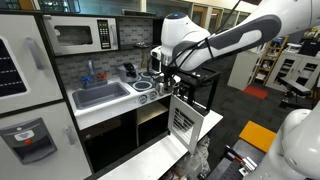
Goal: Open the oven door, remove the silver pot from the oven and put it on the stove, close the oven door
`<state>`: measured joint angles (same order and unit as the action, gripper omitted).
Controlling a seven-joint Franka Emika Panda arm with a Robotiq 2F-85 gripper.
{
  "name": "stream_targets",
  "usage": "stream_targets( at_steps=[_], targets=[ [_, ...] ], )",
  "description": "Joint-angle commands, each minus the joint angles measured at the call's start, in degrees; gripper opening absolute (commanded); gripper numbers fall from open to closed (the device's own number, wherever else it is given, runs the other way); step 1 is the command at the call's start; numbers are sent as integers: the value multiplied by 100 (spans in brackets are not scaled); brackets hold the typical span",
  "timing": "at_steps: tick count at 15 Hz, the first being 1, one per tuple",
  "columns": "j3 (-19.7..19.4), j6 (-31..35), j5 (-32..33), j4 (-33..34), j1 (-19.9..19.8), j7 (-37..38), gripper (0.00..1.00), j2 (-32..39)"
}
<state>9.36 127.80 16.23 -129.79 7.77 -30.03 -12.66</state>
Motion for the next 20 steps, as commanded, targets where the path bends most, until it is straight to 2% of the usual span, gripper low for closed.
stream_targets(
  at_steps=[1,11,20],
  targets=[
    [-65,-443,292,796,-32,391,1,576],
    [-253,-1423,289,2672,-72,872,1,1930],
    [-453,-1740,383,3701,-58,1360,1,2935]
  ],
)
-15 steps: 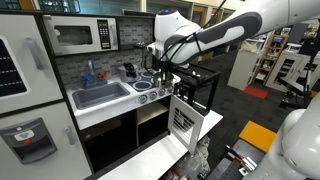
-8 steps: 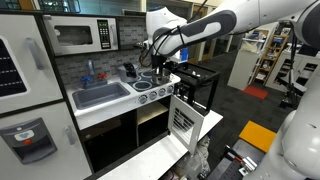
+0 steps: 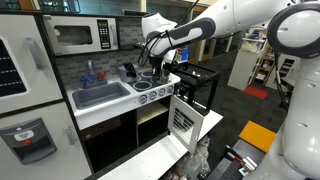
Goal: Open the oven door, remove the silver pot from the oven and put it on the stove, close the oven door
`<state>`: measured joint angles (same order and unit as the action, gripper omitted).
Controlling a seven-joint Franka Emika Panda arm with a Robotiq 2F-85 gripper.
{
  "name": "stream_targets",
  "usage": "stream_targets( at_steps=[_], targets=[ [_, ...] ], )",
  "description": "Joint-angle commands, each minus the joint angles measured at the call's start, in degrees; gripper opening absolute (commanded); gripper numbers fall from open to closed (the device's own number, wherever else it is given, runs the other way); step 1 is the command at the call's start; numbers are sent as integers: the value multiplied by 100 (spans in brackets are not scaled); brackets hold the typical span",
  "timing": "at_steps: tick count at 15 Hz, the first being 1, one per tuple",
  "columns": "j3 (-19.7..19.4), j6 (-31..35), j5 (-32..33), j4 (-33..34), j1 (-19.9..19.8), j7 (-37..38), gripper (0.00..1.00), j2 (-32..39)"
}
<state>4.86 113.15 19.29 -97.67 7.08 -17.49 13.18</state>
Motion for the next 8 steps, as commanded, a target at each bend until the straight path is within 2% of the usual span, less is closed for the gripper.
stream_targets(
  at_steps=[1,2,3,4,8],
  targets=[
    [3,-315,74,594,21,105,1,418],
    [7,-346,74,678,32,99,1,478],
    [9,-359,72,759,40,83,30,531],
    [5,-359,103,814,58,102,31,572],
    [9,-332,128,924,98,101,58,618]
  ],
)
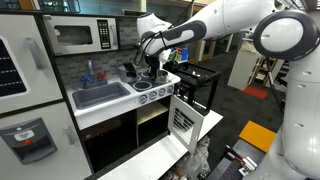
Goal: Open the oven door, remove the silver pot from the oven and put it on the stove, close the oven door
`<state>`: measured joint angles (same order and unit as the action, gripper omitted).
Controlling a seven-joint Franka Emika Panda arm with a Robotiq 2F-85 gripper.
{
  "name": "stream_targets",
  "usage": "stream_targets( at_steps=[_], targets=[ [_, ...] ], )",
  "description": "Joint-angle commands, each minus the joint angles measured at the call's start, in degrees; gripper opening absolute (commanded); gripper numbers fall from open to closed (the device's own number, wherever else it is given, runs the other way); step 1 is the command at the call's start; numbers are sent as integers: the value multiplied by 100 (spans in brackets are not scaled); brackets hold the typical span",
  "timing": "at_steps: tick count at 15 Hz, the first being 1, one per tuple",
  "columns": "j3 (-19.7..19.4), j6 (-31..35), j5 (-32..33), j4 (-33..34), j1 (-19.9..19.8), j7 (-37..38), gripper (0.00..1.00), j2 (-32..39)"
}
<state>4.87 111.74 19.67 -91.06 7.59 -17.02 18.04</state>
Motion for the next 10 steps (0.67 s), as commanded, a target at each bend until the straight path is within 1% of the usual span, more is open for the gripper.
stream_targets(
  at_steps=[1,5,6,7,10],
  targets=[
    [6,-180,121,285,65,76,65,130],
    [13,-143,270,166,140,192,93,-100],
    [28,-129,320,115,164,190,98,-196],
    [47,-133,378,80,198,192,100,-293],
    [120,-55,510,-116,285,174,100,-673]
  ],
)
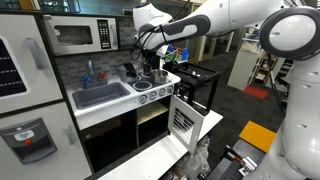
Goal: Open the oven door, remove the silver pot from the oven and put it on the stove, close the oven door
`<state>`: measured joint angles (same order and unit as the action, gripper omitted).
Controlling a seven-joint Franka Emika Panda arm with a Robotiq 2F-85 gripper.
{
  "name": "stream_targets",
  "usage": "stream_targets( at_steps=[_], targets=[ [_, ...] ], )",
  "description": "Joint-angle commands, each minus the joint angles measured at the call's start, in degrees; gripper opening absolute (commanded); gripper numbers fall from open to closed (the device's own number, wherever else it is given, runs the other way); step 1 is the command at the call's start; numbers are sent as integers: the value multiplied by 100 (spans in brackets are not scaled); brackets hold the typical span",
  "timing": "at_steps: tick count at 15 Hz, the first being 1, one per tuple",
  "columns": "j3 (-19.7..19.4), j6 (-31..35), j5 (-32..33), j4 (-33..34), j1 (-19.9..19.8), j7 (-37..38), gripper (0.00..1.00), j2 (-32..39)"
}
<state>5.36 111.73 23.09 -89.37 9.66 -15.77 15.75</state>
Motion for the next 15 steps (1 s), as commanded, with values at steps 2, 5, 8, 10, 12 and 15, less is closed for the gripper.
stream_targets(
  at_steps=[2,5,8,10,12,15],
  targets=[
    [155,4,230,-533,138,-25,100,-791],
    [326,80,268,-1069,212,-159,100,-1357],
    [501,246,273,-1907,275,-181,100,-2097],
    [603,337,231,-2517,319,-198,100,-2628],
    [672,414,201,-3143,374,-174,100,-3165],
    [685,365,144,-4023,452,-111,100,-3916]
  ],
)
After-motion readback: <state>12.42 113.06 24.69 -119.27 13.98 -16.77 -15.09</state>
